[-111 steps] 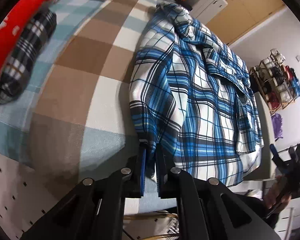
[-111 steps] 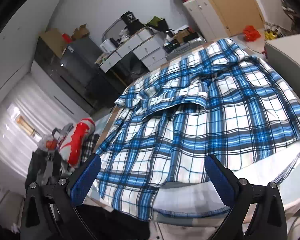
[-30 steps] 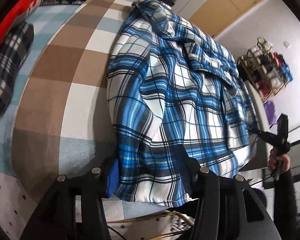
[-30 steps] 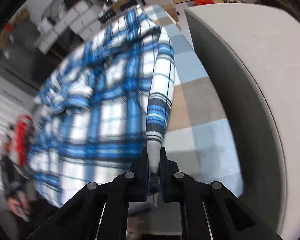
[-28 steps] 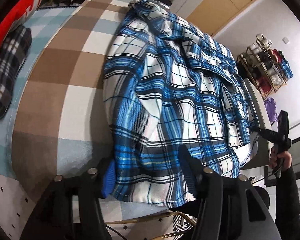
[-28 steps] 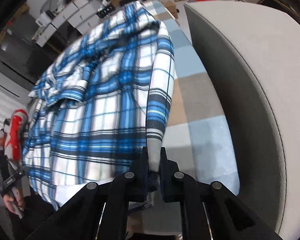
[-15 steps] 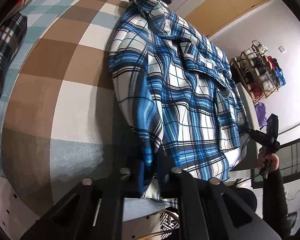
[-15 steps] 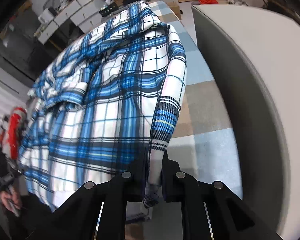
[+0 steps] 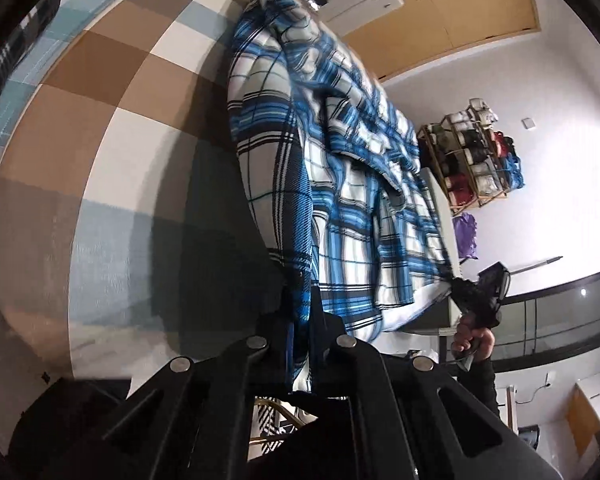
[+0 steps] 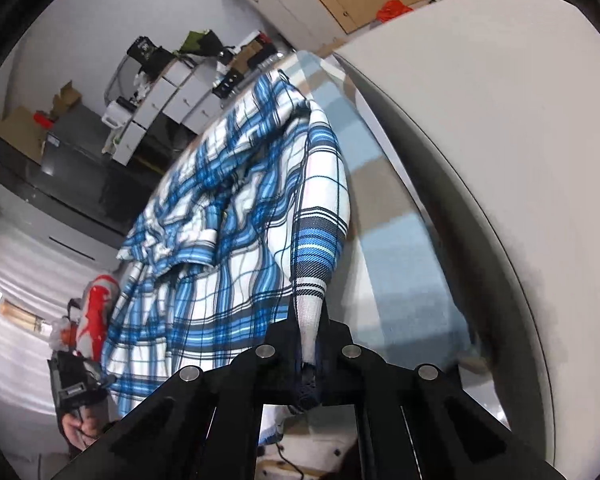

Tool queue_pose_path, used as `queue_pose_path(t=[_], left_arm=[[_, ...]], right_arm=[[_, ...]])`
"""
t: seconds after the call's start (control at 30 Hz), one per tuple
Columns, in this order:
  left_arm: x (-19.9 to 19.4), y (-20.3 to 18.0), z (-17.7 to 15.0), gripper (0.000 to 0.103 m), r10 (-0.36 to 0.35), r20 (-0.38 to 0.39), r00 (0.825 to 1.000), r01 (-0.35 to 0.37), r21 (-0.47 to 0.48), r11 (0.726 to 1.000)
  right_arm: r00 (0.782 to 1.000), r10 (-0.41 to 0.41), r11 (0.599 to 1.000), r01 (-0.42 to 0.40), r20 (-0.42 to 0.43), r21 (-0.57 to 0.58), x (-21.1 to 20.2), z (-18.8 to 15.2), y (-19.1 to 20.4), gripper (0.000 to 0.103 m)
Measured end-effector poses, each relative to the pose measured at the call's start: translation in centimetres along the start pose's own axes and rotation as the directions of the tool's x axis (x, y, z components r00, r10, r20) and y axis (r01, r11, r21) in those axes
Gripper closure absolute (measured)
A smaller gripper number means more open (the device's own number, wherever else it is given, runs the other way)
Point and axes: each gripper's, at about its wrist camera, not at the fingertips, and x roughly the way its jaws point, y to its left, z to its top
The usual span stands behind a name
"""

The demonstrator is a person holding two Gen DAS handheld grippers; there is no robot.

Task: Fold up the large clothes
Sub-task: 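Lift the side edge with the right gripper while the left gripper holds its edge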

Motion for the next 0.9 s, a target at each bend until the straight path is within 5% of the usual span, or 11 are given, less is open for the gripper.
queue_pose_path(t=[0.27, 0.57, 0.67, 0.9], left_arm=[[-1.9, 0.9, -0.6, 0.103, -0.059, 0.022, 0.998, 0.059, -0.047, 0.997], [-4.8, -0.7, -0.6, 0.103, -0.184, 0.081, 0.98, 0.187, -0.038, 0.982], [-5.5, -2.1, 2.2, 0.103, -0.223, 0.1, 0.97, 0.226, -0.018, 0.974], [-5.3, -4.7, 16.8, 0.103, -0.199, 0.163, 0.966, 0.207, -0.035, 0.978]], right_arm=[[0.998, 0.039, 0.999, -0.038, -0.042, 0.038, -1.1, -1.5, -0.4, 0.099], [0.969, 0.246, 0.968, -0.245, -0.016, 0.063, -4.4, -1.9, 0.5, 0.099], [0.956, 0.292, 0.955, -0.292, 0.007, 0.052, -4.9, 0.2, 2.1, 0.099], [0.945, 0.292, 0.943, -0.31, 0.148, 0.12, -2.9, 11.5, 5.8, 0.099]])
